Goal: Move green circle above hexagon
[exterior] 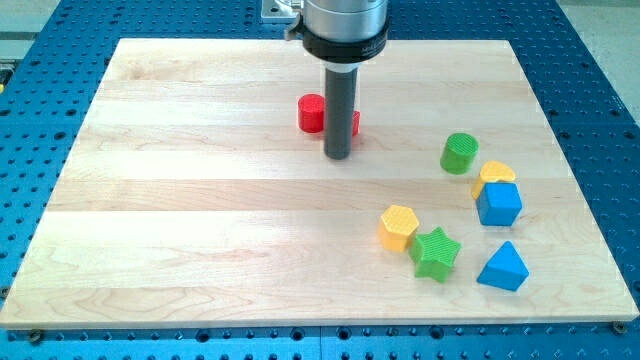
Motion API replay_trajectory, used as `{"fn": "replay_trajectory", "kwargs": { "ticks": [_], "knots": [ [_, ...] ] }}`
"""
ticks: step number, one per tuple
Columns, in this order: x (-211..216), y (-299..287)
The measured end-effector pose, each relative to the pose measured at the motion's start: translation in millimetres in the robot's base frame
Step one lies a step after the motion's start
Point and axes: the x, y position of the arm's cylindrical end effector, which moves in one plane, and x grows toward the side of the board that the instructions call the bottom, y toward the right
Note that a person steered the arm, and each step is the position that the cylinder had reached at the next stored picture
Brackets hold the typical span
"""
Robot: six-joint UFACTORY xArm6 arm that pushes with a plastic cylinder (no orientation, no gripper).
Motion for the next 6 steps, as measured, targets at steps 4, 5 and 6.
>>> {"fn": "replay_trajectory", "kwargs": {
  "ticks": [4, 5, 6],
  "knots": [
    [47, 86],
    [43, 96],
    [29, 135]
  ]
}}
